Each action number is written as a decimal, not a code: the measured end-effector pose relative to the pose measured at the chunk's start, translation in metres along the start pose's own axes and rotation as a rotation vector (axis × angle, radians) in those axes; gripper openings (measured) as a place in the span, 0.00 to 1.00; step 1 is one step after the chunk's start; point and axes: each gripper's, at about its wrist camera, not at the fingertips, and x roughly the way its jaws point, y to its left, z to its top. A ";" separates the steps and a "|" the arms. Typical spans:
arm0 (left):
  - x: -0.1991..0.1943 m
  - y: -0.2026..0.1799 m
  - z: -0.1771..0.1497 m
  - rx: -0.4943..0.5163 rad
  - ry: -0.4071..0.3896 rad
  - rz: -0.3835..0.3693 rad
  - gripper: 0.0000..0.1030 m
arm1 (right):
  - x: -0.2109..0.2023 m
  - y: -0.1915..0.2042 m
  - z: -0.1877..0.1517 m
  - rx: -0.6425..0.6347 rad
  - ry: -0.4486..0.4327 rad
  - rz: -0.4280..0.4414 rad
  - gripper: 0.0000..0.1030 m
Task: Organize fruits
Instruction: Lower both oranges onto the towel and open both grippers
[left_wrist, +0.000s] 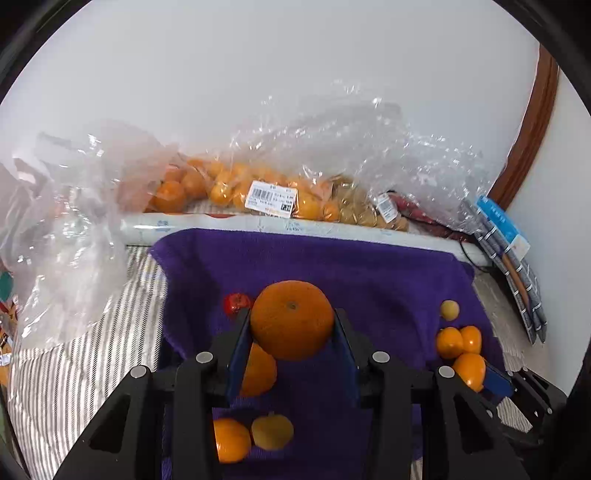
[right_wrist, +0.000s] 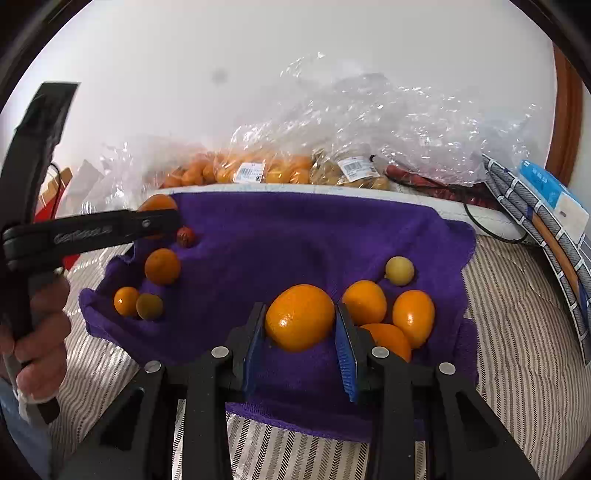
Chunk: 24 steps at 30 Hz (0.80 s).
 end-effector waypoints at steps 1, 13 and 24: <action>0.005 -0.001 0.001 0.007 0.011 0.003 0.39 | 0.001 0.002 0.000 -0.006 -0.001 0.002 0.35; 0.035 -0.009 -0.002 0.052 0.083 0.029 0.39 | 0.018 0.013 -0.005 -0.049 0.025 -0.002 0.35; 0.034 -0.017 -0.004 0.084 0.083 0.064 0.44 | 0.025 0.016 -0.012 -0.090 0.031 -0.028 0.44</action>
